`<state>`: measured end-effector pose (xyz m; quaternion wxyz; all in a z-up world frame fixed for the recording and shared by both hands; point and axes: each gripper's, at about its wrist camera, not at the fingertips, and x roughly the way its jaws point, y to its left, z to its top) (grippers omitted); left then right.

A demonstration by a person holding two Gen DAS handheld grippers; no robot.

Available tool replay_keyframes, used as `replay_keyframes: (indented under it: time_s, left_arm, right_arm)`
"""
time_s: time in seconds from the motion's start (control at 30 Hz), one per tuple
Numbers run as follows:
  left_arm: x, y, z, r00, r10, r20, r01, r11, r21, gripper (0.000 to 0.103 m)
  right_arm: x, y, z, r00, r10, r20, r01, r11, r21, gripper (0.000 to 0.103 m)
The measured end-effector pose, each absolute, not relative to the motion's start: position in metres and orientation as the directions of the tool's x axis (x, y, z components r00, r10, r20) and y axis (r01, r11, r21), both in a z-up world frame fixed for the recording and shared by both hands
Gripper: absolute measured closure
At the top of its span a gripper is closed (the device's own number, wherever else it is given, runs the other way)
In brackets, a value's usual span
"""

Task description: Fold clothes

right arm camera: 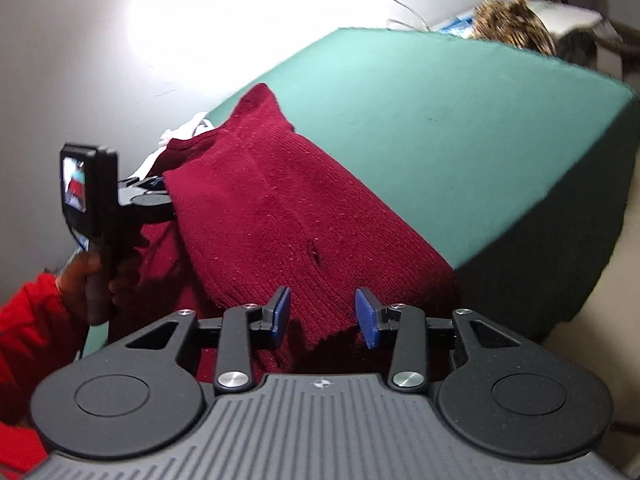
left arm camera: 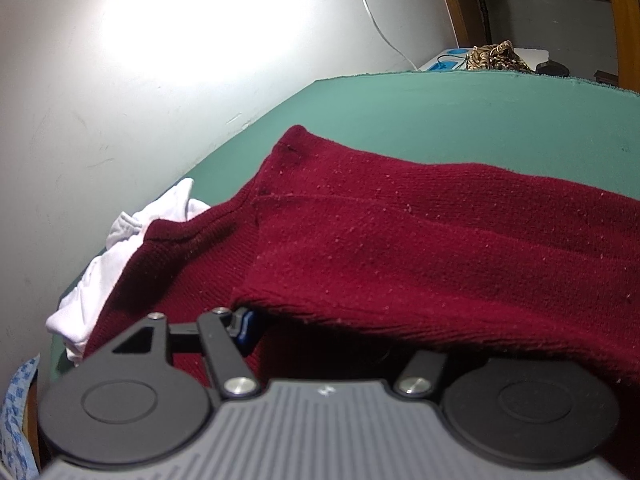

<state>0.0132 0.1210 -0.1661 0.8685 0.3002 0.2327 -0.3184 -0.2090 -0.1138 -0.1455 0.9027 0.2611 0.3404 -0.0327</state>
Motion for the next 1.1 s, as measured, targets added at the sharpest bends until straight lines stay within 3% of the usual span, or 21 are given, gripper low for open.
replay_keyframes:
  time_s: [0.03, 0.1, 0.2, 0.57, 0.97, 1.1]
  left_arm:
    - [0.013, 0.121, -0.166, 0.690, -0.413, -0.594, 0.692, 0.616, 0.376, 0.036]
    - [0.013, 0.121, -0.166, 0.689, -0.414, -0.595, 0.693, 0.617, 0.372, 0.036]
    - [0.015, 0.122, -0.164, 0.683, -0.414, -0.602, 0.695, 0.622, 0.361, 0.036]
    - [0.003, 0.108, -0.142, 0.676, -0.467, -0.571, 0.709, 0.623, 0.330, 0.029]
    - [0.000, 0.098, -0.153, 0.645, -0.478, -0.597, 0.738, 0.592, 0.323, 0.027]
    - [0.006, 0.106, -0.148, 0.647, -0.479, -0.594, 0.737, 0.593, 0.324, 0.027]
  right_arm:
    - [-0.208, -0.112, -0.145, 0.764, 0.122, -0.634, 0.224, 0.871, 0.437, 0.069]
    - [-0.204, -0.109, -0.144, 0.747, 0.123, -0.654, 0.198, 0.897, 0.395, 0.090]
    - [-0.201, -0.107, -0.136, 0.729, 0.099, -0.677, 0.181, 0.926, 0.330, 0.095]
    - [-0.234, -0.133, -0.048, 0.885, 0.051, -0.463, 0.142, 0.917, 0.373, 0.095]
    - [-0.261, -0.132, -0.113, 0.774, -0.032, -0.632, 0.313, 0.887, 0.339, 0.095]
    - [-0.263, -0.132, -0.121, 0.764, -0.020, -0.645, 0.333, 0.869, 0.367, 0.095]
